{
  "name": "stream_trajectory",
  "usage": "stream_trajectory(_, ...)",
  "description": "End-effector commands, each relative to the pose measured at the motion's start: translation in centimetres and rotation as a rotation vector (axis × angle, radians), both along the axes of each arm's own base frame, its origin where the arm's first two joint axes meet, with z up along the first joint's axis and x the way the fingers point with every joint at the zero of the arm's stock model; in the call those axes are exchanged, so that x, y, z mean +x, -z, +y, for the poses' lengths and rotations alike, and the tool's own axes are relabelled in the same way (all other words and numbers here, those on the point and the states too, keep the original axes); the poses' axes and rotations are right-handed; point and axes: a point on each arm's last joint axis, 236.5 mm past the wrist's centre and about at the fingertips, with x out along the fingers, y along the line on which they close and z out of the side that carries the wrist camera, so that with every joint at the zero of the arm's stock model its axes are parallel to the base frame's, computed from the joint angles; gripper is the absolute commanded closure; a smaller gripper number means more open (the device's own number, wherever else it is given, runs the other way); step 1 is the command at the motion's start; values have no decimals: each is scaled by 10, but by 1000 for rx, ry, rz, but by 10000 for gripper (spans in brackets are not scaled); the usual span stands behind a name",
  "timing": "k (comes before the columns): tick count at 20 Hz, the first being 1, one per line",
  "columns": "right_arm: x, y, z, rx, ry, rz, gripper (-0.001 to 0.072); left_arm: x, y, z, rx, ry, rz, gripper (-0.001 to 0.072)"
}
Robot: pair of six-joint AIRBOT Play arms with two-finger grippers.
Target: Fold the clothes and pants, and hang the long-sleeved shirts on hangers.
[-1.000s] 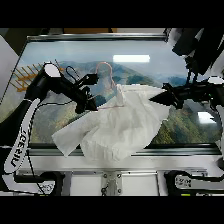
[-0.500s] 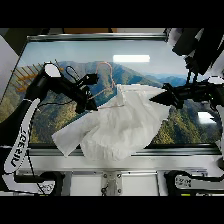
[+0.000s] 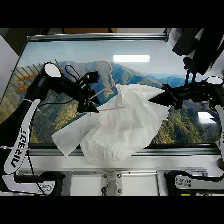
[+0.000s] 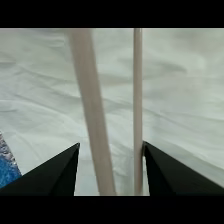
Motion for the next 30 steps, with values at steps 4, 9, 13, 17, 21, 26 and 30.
stream_trajectory(4, 0, -2, 0, 9, -1, -21, 705, 3, 3, 4, 22, -26, 9, 303)
stream_trajectory(9, 2, -2, 0, 8, 4, -21, 705, 14, 3, 14, 30, -124, 45, 302)
stream_trajectory(13, 8, 0, 0, -2, 32, -26, 705, 17, 0, 22, 36, -184, 79, 301)
stream_trajectory(17, 8, 0, 0, -2, 32, -26, 705, 21, -20, 24, 19, -209, 6, 301)
stream_trajectory(21, 8, 0, 0, -2, 32, -26, 705, 20, -32, 40, 20, -274, 33, 301)
stream_trajectory(26, 14, 2, 0, -11, 59, -29, 705, 7, -41, 45, 27, -292, 87, 301)
stream_trajectory(30, 14, 2, 0, -11, 59, -29, 705, 1, -62, 44, 13, -333, 70, 301)
